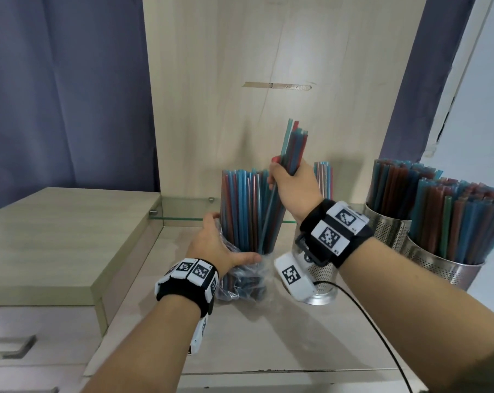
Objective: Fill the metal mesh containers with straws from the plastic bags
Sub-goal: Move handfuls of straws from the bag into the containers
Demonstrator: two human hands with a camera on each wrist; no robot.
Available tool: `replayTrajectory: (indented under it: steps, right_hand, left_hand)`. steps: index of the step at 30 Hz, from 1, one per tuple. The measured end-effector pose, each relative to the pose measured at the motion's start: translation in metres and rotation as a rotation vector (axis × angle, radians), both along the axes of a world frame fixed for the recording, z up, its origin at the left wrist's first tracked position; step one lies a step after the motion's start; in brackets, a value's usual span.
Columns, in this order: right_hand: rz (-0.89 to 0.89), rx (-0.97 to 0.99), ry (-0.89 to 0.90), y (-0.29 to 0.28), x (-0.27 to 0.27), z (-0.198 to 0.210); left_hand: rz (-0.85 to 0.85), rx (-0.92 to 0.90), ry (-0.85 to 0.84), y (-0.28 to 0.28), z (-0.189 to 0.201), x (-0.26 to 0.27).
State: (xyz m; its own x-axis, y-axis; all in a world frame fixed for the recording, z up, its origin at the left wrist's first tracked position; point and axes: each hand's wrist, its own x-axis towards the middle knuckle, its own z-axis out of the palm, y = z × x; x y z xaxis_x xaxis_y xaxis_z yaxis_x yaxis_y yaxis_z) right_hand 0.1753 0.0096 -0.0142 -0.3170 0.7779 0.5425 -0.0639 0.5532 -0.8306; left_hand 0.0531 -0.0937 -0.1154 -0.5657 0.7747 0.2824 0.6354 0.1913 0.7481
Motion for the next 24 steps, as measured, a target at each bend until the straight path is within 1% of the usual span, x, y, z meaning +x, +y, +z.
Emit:
replayTrajectory:
  steps: [3, 6, 8, 10, 12, 14, 16, 18, 20, 24]
  right_hand:
    - [-0.035, 0.054, 0.134, -0.011, 0.011, 0.005]
    - [-0.032, 0.088, 0.254, -0.020, 0.031, 0.033]
    - [-0.029, 0.109, 0.256, -0.021, 0.045, 0.047]
    - [-0.057, 0.116, 0.123, -0.020, 0.051, 0.044]
    - [-0.072, 0.075, -0.070, -0.017, 0.049, 0.023]
    - [-0.048, -0.016, -0.186, -0.012, 0.042, -0.007]
    - [-0.051, -0.123, -0.245, -0.008, 0.032, -0.033]
    - [-0.099, -0.211, -0.274, -0.006, 0.022, -0.050]
    - [-0.132, -0.265, -0.269, -0.008, 0.013, -0.056]
    - [-0.086, -0.316, -0.340, -0.012, 0.007, -0.053]
  left_hand:
    - [0.000, -0.002, -0.017, 0.000, 0.000, -0.001]
    - [-0.003, -0.003, -0.030, -0.001, 0.000, -0.001]
    - [-0.004, -0.002, -0.026, -0.001, 0.001, 0.000]
    - [-0.005, 0.001, -0.032, -0.002, 0.001, 0.000]
    - [-0.009, 0.006, -0.041, -0.002, 0.002, 0.001]
    - [-0.011, 0.014, -0.053, -0.002, 0.003, 0.002]
    - [-0.012, 0.021, -0.062, -0.002, 0.002, 0.002]
    - [-0.015, 0.028, -0.065, -0.002, 0.003, 0.000]
    - [-0.018, 0.035, -0.069, -0.003, 0.003, -0.001]
    - [-0.028, 0.038, -0.040, -0.002, 0.001, -0.001]
